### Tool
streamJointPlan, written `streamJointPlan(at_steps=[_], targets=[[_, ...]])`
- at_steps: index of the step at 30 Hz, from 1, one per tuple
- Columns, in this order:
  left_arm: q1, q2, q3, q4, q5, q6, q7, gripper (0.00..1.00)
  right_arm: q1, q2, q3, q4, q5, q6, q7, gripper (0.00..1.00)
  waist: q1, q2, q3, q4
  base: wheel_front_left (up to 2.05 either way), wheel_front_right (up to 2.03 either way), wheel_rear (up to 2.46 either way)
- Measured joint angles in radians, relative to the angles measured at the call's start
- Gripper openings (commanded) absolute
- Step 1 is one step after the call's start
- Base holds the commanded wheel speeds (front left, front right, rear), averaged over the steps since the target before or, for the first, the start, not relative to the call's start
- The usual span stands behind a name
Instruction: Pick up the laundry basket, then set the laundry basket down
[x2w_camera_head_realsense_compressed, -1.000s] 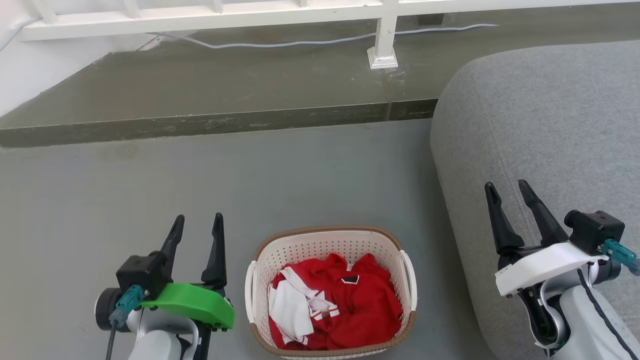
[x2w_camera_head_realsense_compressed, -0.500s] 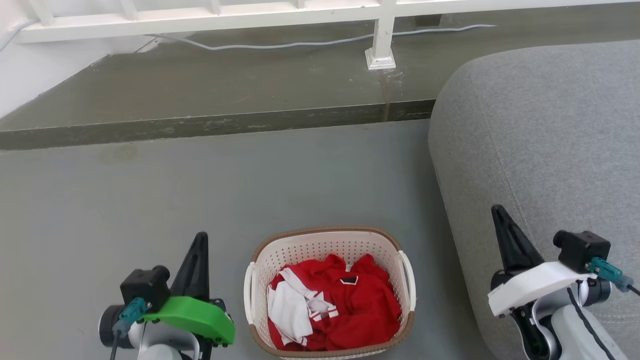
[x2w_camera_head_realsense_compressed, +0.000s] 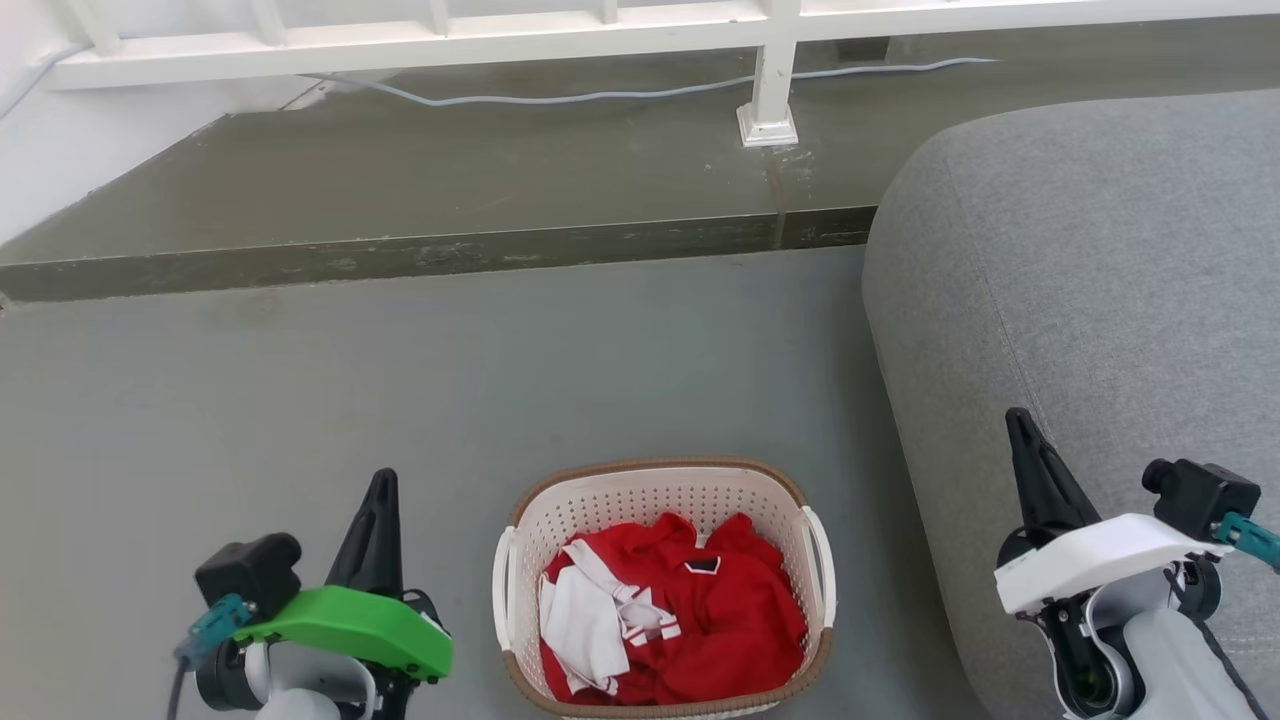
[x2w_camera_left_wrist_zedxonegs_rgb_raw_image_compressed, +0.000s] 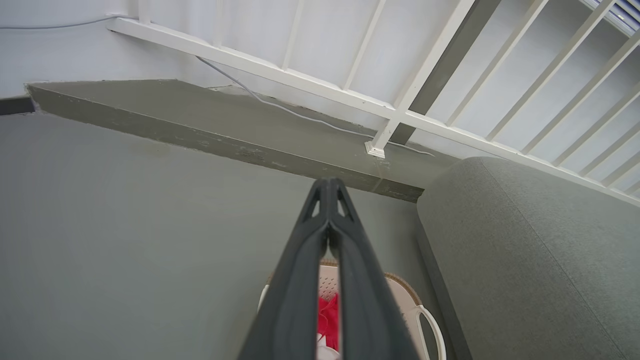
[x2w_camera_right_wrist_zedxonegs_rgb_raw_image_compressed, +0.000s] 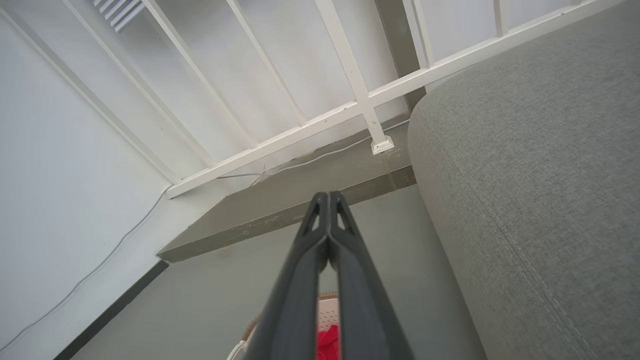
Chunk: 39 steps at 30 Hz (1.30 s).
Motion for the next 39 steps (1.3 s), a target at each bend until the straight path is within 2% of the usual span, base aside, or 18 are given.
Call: streamJointPlan(at_steps=[27,39], targets=[[0.0,0.0,0.085,0.0,-0.292,-0.023,0.091,0.0,0.0,0.025,-0.08,-0.002,0.291,0.003,0.092,0.0,0.0,0.0,-0.014,0.013,0.0,0.0,0.0],[0.0,0.002,0.119,0.002,-0.434,-0.048,0.128,0.0,-0.003,0.035,-0.115,-0.002,0.425,0.008,0.129,0.0,0.0,0.0,-0.02,0.019,0.0,0.0,0.0]])
